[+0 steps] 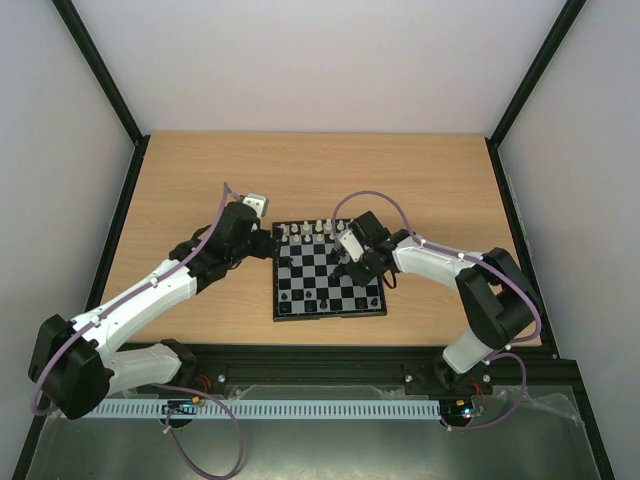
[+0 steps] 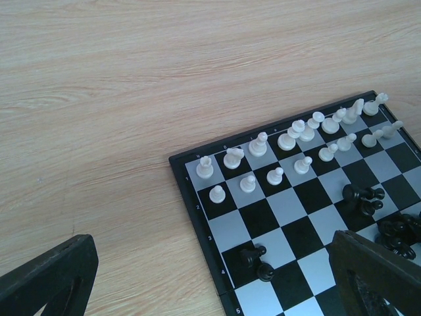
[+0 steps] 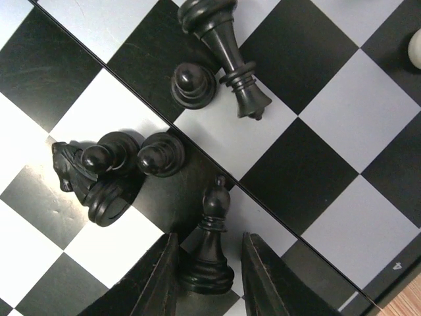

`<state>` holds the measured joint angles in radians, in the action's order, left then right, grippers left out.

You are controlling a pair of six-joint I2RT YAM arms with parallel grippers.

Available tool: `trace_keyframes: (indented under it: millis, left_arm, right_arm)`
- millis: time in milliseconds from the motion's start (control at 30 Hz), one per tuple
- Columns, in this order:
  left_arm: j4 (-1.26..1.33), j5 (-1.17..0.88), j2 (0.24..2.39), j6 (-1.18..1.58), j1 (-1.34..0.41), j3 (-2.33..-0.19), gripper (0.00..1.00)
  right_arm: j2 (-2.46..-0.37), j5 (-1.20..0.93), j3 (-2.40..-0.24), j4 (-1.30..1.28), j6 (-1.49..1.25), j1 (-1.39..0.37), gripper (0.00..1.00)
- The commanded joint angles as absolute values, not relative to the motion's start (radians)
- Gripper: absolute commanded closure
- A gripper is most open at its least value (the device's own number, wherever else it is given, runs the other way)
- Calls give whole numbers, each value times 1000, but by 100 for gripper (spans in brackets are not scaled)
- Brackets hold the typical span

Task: Set up the chess pieces on the board

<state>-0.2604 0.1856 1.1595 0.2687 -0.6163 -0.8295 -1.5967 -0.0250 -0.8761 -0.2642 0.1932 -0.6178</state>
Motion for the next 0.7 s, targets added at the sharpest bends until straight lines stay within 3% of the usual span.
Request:
trace_keyframes:
  millis: [0,200,467,667]
  left_arm:
    - [-272,181,1170,255,-611,-833,1]
    - [-273,179,1173,256,-611,-833,1]
    - [-276,156,1178,276,-611,-837,1]
    - [-290,-121,1238,404,-611,-899,11]
  right_arm:
    - [-1590,-11,-840,-352,187,-604,71]
    - [-1591,-24,-840,-359,188,-600,76]
    - [-1535,-52,-835,-363,201,-588,91]
    - [-1312,-219,-779,-304,265,-586,93]
